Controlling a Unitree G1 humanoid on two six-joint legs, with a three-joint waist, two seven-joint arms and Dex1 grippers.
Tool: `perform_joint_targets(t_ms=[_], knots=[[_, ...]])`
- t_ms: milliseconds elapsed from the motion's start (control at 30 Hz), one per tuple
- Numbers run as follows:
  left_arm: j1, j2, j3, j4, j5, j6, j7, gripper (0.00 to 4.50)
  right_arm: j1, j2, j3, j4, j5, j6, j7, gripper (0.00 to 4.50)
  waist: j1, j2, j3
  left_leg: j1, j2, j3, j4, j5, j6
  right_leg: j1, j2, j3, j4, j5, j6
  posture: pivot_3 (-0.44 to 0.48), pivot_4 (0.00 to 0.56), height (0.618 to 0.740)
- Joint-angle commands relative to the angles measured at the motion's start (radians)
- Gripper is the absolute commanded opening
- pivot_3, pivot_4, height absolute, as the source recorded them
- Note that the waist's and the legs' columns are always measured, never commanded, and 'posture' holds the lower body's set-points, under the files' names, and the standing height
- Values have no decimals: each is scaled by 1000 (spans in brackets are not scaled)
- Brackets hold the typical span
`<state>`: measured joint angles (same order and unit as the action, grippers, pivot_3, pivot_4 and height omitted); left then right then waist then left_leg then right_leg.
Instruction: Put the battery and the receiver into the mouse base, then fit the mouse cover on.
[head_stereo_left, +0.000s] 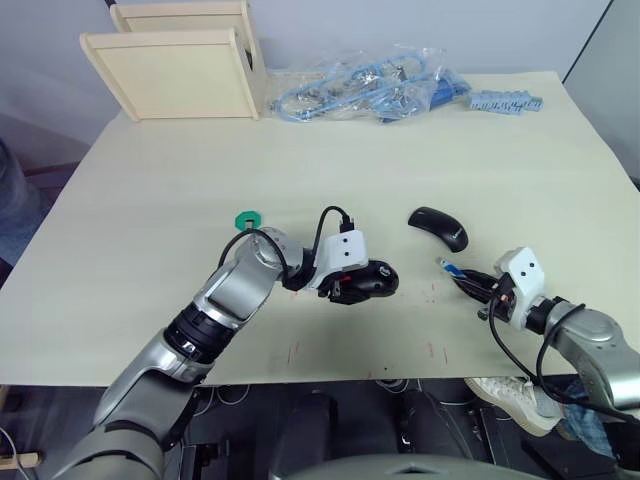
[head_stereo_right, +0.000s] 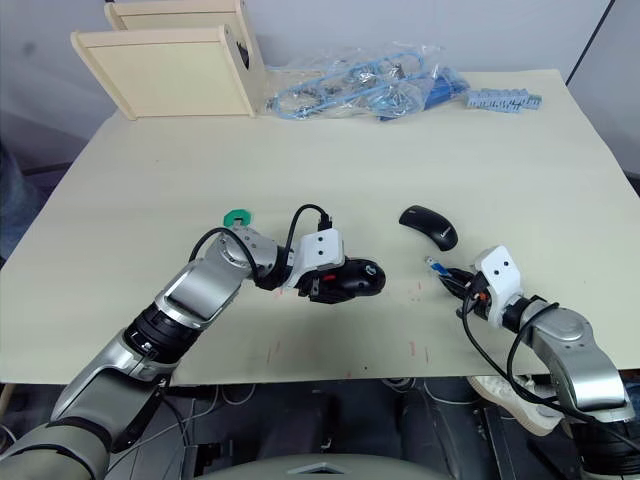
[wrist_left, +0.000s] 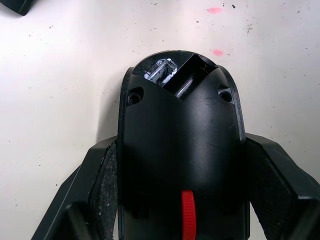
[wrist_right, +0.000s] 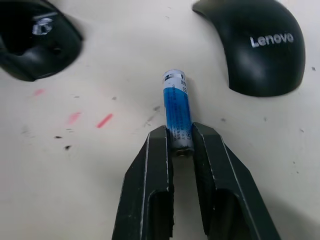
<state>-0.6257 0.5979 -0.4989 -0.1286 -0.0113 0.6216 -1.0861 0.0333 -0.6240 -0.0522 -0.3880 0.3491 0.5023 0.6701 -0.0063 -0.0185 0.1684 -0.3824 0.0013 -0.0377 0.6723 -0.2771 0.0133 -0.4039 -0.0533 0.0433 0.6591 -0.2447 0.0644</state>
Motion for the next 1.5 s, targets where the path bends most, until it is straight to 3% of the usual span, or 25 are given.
perform_joint_targets(t_ms=[33, 133, 233, 500, 1233, 1300, 1367, 1400, 1500], knots=[[14, -3, -26, -4, 17, -3, -1, 2921, -31, -54, 7, -195, 60, 170, -14, 42, -1, 0, 0, 0, 0, 0, 0, 0, 0, 0, 0, 0, 0, 0, 0, 0, 150, 740], [14, 0, -25, -3, 19, -6, -4, 2921, -131, -85, 53, -305, 130, 423, -62, 42, -4, 0, 0, 0, 0, -1, 0, 0, 0, 0, 0, 0, 0, 0, 0, 0, 150, 740], [13, 1, -25, -2, 21, -7, -9, 2921, -271, -27, 71, -328, 260, 677, -103, 42, -5, 0, 0, 0, 0, -1, 0, 0, 0, 0, 0, 0, 0, 0, 0, 0, 150, 740], [14, 2, -26, -4, 22, -9, -16, 2921, -436, 71, 147, -317, 278, 983, -232, 42, -5, 0, 0, -2, 0, -3, 0, 0, 0, 0, -1, -3, 0, 0, 0, 0, 150, 740], [32, 0, -33, -31, 27, 9, -5, 2921, -597, 189, 262, -142, 221, 1078, -312, 42, -7, 0, 0, -1, 0, -3, 0, 0, 0, 0, -1, -3, 0, 0, 0, 0, 150, 740], [34, -2, -32, -32, 27, 10, -3, 2921, -597, 174, 286, -128, 210, 1054, -309, 1057, -8, 0, -1, -1, 0, -3, 0, 0, 0, 0, 0, -3, 0, 0, 0, 0, 150, 740], [35, -3, -31, -32, 27, 12, -2, 2921, -595, 176, 281, -126, 203, 1034, -314, 1717, -10, -1, -2, -1, 0, -3, 0, 0, 0, 0, 0, -3, 0, 0, 0, 0, 150, 740], [35, -4, -30, -32, 27, 13, -2, 2921, -594, 168, 266, -137, 208, 1029, -305, 1909, -10, -1, -2, 0, 0, -3, 0, 0, 0, 0, 0, -3, 1, 0, 0, 0, 150, 740], [36, -5, -27, -33, 27, 16, 0, 2921, -568, 139, 193, -180, 240, 1019, -268, 1909, -7, -1, -2, -1, 0, -3, 0, 0, 0, 0, 0, -3, 1, 0, 0, 0, 150, 740]])
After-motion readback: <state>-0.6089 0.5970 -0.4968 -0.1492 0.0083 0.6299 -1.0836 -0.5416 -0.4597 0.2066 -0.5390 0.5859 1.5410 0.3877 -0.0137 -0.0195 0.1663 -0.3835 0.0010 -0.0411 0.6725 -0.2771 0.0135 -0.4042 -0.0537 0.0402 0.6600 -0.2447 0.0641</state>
